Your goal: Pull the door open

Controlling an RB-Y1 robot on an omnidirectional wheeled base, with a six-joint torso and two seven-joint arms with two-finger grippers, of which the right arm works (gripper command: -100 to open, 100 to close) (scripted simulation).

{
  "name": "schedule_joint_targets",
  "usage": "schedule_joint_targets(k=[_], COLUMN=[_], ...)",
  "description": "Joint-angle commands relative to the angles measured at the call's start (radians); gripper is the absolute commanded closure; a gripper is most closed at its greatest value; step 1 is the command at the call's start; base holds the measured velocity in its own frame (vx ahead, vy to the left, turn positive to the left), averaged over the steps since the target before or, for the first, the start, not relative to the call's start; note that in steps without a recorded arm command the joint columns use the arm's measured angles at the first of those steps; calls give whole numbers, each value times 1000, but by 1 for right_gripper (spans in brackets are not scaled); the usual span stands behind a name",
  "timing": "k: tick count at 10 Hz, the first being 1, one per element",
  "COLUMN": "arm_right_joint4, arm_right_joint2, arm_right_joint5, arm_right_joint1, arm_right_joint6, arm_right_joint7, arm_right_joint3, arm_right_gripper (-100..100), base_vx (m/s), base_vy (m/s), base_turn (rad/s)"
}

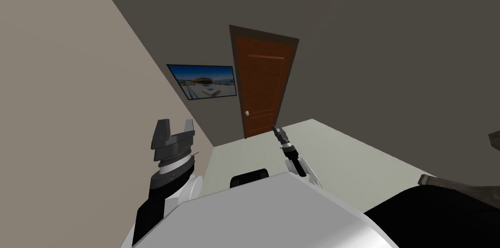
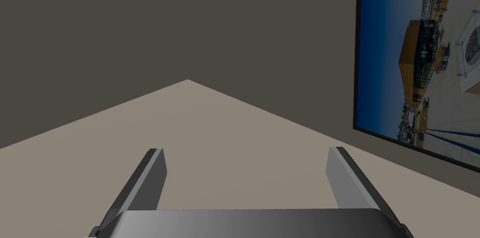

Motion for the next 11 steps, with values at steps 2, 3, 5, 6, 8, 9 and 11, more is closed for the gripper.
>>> schedule_joint_targets(k=[2,3,5,6,8,9,11], arm_right_joint4=[55,76,118,139,181,201,240], arm_right_joint2=[1,2,4,5,8,9,13], arm_right_joint5=[23,32,49,57,75,83,99], arm_right_joint1=[-10,-15,-24,-28,-38,-42,-51], arm_right_joint6=[-12,-16,-25,-29,-38,-42,-51], arm_right_joint7=[51,70,107,126,162,180,215], arm_right_joint3=[-21,-29,-44,-52,-67,-75,-90], arm_right_gripper=[-100,-100,-100,-100,-100,-100,-100], base_vx=[108,135,117,102,105,111,114], base_vy=[69,67,62,67,47,50,71], base_turn=[52,52,56,50,50,51,44])
